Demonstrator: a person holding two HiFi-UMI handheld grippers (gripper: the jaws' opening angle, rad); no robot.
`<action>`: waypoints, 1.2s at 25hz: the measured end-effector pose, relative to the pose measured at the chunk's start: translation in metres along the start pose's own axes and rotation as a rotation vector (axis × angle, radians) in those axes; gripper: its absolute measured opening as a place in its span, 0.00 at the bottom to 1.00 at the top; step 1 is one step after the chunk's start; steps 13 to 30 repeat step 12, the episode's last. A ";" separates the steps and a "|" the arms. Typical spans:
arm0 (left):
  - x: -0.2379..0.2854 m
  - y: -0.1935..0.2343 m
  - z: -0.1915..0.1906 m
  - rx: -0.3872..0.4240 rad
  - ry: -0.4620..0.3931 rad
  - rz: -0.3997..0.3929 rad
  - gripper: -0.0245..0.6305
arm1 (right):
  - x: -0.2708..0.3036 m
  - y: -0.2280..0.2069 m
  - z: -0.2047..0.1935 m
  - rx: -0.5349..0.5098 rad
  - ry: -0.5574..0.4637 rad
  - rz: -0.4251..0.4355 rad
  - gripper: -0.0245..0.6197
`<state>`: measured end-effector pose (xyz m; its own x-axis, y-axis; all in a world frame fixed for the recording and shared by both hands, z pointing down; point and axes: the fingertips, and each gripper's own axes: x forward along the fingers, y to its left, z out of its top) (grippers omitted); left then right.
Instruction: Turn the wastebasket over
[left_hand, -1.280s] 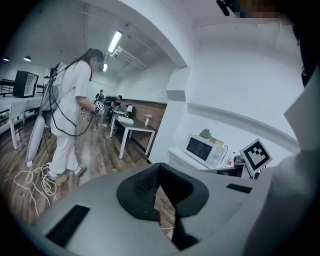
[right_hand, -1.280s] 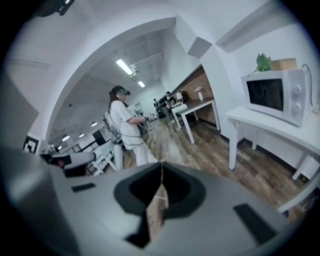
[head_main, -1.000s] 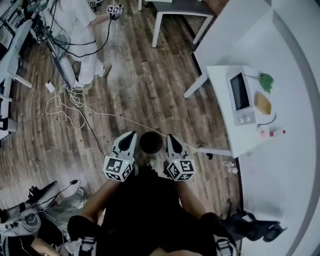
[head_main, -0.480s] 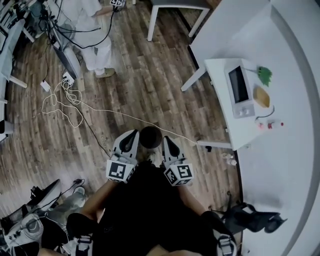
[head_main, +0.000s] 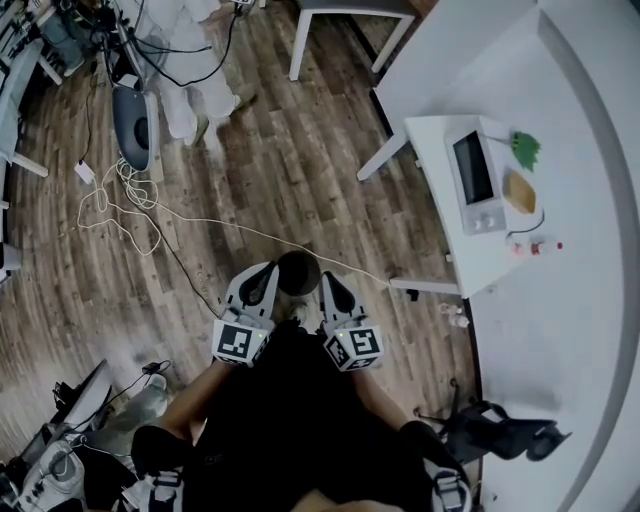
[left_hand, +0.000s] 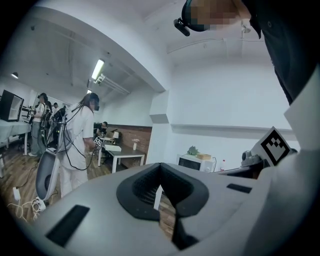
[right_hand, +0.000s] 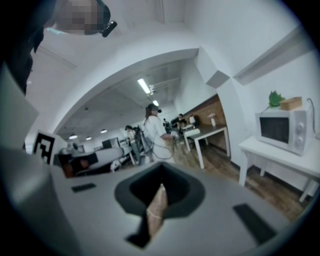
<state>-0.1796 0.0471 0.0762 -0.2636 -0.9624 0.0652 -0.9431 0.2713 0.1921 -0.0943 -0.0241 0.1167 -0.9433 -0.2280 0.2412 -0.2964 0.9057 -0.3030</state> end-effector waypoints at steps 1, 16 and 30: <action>0.001 0.000 0.001 0.001 -0.003 -0.005 0.09 | 0.001 0.000 0.001 0.000 -0.001 -0.003 0.09; 0.002 0.006 -0.001 0.015 0.003 -0.021 0.09 | 0.005 -0.002 0.006 -0.016 -0.009 -0.032 0.09; 0.002 0.006 -0.001 0.015 0.003 -0.021 0.09 | 0.005 -0.002 0.006 -0.016 -0.009 -0.032 0.09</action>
